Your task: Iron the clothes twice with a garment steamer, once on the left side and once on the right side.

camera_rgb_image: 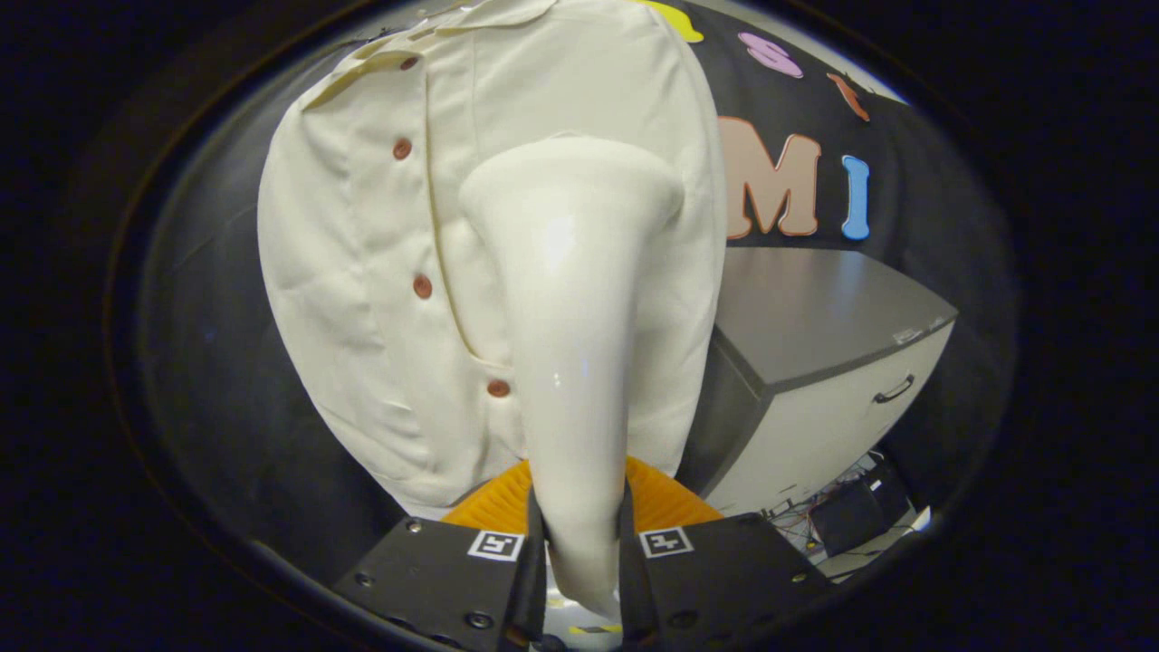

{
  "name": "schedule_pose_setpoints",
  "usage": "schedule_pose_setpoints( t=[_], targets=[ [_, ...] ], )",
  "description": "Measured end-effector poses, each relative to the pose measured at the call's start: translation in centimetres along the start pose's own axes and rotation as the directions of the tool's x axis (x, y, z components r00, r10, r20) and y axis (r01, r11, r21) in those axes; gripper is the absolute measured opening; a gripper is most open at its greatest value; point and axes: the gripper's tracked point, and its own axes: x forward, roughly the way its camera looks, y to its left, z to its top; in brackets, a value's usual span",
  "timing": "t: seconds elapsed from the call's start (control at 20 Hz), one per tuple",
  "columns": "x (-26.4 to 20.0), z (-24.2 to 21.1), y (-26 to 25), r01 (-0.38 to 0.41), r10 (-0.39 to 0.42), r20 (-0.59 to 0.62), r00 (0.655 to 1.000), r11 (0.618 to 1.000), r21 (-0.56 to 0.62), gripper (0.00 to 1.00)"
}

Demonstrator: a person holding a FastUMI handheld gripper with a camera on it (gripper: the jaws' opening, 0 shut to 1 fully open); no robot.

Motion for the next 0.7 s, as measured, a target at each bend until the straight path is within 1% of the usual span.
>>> schedule_pose_setpoints(
  t=[0.2, 0.35, 0.7],
  targets=[
    [1.2, -4.5, -0.4, 0.008, -0.008, -0.091, 0.996, 1.000, -0.002, 0.32],
    [1.7, -7.0, -0.8, 0.017, -0.016, -0.140, 0.990, 1.000, 0.009, 0.33],
    [2.2, -10.3, -1.2, 0.017, -0.004, -0.208, 0.978, 0.998, 0.057, 0.33]
  ],
)
